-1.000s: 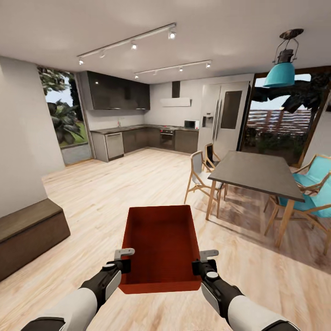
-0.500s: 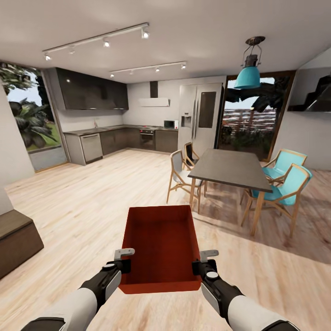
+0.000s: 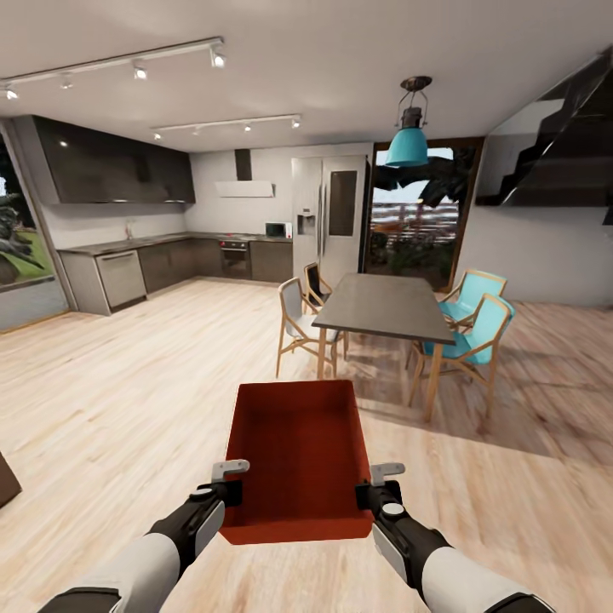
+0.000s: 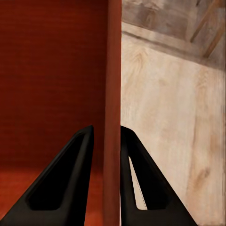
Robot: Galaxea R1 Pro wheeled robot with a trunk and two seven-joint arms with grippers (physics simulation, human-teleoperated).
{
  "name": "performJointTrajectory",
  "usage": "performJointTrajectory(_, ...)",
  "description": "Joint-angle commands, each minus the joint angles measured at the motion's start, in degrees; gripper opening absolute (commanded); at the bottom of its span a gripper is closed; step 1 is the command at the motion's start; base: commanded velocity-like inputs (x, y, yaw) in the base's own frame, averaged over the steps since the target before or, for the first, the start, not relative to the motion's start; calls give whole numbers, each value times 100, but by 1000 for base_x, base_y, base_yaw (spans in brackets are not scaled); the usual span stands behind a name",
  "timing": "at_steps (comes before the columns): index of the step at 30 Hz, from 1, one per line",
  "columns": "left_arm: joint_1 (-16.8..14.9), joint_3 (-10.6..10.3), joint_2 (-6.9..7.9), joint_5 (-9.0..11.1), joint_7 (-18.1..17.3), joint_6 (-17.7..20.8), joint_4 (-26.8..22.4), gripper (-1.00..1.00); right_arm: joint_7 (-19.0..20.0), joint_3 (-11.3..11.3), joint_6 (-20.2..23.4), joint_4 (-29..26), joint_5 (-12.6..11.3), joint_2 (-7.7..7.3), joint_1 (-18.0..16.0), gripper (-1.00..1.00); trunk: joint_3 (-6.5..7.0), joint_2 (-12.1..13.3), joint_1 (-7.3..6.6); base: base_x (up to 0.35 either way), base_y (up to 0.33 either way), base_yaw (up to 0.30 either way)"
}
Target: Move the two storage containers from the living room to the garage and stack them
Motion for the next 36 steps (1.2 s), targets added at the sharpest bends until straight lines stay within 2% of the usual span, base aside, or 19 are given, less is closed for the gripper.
performJointTrajectory(1, 2, 22, 44, -91, 115, -488, -32, -100, 80, -138, -21, 9, -124, 1, -9, -100, -7, -5, 0, 0, 0, -294)
performJointTrajectory(36, 1, 16, 71, -83, 107, -487, -24, -100, 72, -138, -21, 9, -124, -8, -9, -100, -7, -5, 0, 0, 0, -294)
